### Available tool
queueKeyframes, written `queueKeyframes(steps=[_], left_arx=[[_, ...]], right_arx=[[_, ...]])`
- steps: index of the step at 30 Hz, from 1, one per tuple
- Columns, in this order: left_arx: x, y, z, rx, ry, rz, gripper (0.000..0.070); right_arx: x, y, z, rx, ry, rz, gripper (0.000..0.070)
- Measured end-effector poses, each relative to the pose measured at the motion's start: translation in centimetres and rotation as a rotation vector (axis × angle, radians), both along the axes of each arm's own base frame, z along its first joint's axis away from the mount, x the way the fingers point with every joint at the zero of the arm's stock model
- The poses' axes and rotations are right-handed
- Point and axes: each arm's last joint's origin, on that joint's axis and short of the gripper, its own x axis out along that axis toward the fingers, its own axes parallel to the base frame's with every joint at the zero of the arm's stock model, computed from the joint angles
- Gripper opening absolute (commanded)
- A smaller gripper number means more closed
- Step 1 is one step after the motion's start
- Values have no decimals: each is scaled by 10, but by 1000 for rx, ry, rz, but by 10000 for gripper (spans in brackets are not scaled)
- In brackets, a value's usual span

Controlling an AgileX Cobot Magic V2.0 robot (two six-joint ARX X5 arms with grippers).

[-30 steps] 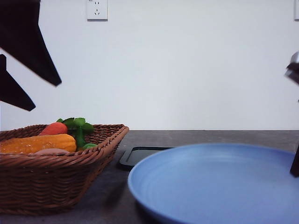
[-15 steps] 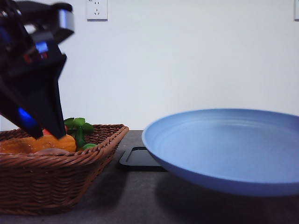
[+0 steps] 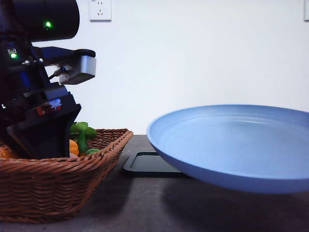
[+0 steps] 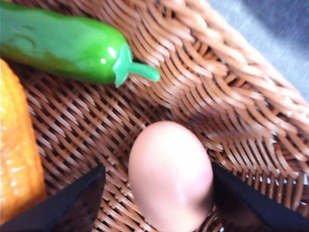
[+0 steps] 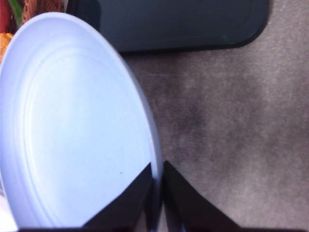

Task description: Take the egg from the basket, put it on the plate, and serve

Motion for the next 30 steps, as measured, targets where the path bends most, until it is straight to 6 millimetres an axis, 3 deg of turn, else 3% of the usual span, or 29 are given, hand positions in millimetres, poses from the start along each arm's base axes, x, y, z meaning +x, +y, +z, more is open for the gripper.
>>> queueKeyframes(steps=[9, 16, 23, 27, 30], left_arx=[[0, 0, 0, 2, 3, 0, 204], [-1, 1, 8, 34, 43, 0, 183], [12, -10, 69, -25, 26, -11, 183], [19, -24, 110, -231, -12, -37, 184], [18, -40, 129, -403, -39, -105, 185]], right_arx=[[0, 0, 0, 0, 0, 0, 0], [0, 0, 0, 1, 1, -1, 0], [0, 0, 0, 29, 21, -5, 0], [1, 2, -2, 77, 63, 20, 0], [3, 3, -5, 88, 97, 25, 0]])
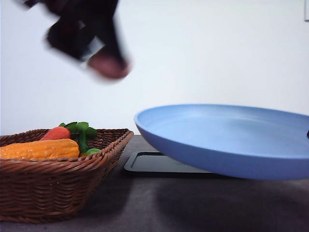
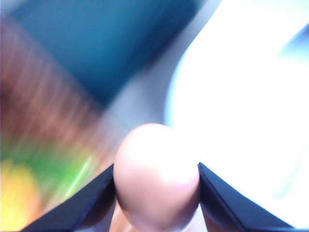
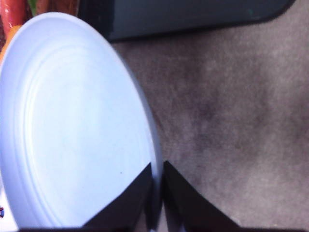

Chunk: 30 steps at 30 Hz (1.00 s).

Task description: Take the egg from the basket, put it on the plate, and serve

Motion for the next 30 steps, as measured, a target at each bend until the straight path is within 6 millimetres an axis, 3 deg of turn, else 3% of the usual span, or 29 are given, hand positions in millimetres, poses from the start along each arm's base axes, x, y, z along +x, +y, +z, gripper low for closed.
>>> queueKeyframes(steps=[6, 16, 22, 27, 30], left_arx=[[-19, -35, 2, -66, -58, -131, 190], [-42, -95, -48, 154, -169, -299, 190], [-42, -109, -68, 211, -185, -317, 197], [-40, -112, -75, 230, -179, -324, 277], [-39, -113, -79, 239, -174, -328, 280]], right_arx=[[2, 1, -3, 18, 35, 14, 0], [2, 1, -3, 20, 35, 16, 0], [2, 1, -3, 20, 35, 16, 0], [2, 1, -3, 20, 35, 16, 0], [2, 1, -3, 20, 35, 16, 0]])
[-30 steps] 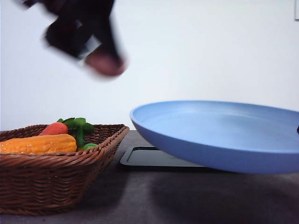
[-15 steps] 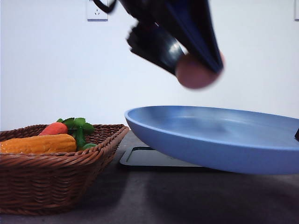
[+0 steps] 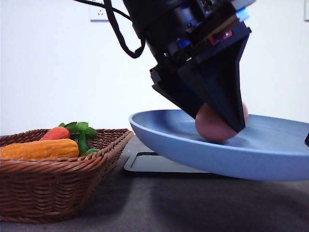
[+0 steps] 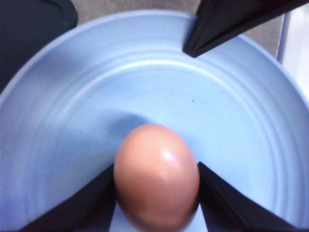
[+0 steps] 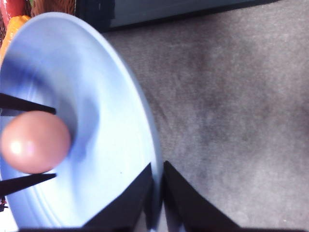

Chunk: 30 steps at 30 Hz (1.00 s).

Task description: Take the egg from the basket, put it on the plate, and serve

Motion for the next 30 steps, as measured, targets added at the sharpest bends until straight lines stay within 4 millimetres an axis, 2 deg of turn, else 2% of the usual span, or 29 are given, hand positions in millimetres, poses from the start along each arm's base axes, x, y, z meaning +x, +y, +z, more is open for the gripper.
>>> queueKeyframes(steps=[3, 8, 15, 17, 21, 24, 30], left_arx=[[0, -1, -2, 4, 2, -1, 293], [0, -1, -2, 2, 3, -2, 383], [-3, 2, 1, 5, 39, 13, 375], [-6, 6, 12, -31, 39, 3, 375], [-15, 23, 50, -138, -19, 1, 375], [-19, 39, 75, -209, -61, 13, 375], [-31, 77, 111, -285, -110, 47, 375]], right_arx=[[0, 0, 0, -4, 1, -2, 0], [0, 0, 0, -3, 1, -2, 0], [4, 1, -5, -15, 63, 1, 0], [9, 1, -5, -29, 103, 10, 0], [25, 4, -1, -62, 146, 41, 0], [43, 4, 5, -86, 133, 48, 0], [90, 1, 16, -113, 107, 45, 0]])
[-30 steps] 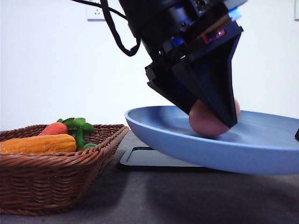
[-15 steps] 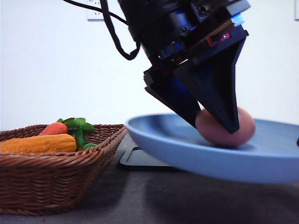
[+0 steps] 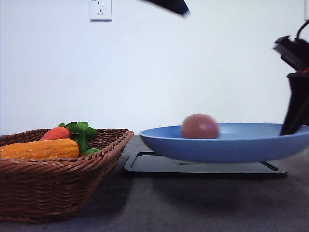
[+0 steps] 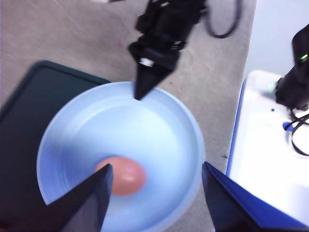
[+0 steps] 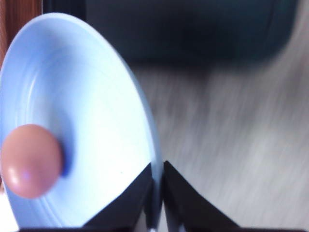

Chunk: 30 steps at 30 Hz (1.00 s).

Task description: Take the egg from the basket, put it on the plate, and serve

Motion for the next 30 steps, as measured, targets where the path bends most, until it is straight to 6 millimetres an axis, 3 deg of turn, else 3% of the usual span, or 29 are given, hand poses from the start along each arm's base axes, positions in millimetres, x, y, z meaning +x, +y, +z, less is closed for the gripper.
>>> queueKeyframes(steps=[8, 15, 21, 22, 26, 30], left_arx=[[-23, 49, 36, -91, -63, 42, 374], [-37, 76, 49, -109, -112, 109, 375], [-40, 85, 53, -119, -131, 134, 375], [-41, 85, 53, -119, -131, 134, 375], [-40, 85, 53, -118, -130, 135, 374], [-40, 85, 53, -118, -130, 135, 375]], right_arx=[[72, -7, -3, -7, -50, -22, 0], [117, -11, -28, -11, -34, -40, 0], [131, -10, -47, 3, -17, -34, 1], [131, -10, -47, 5, -17, -33, 18], [131, -10, -48, -1, -18, -35, 189], [132, -10, -47, 2, -20, -35, 220]])
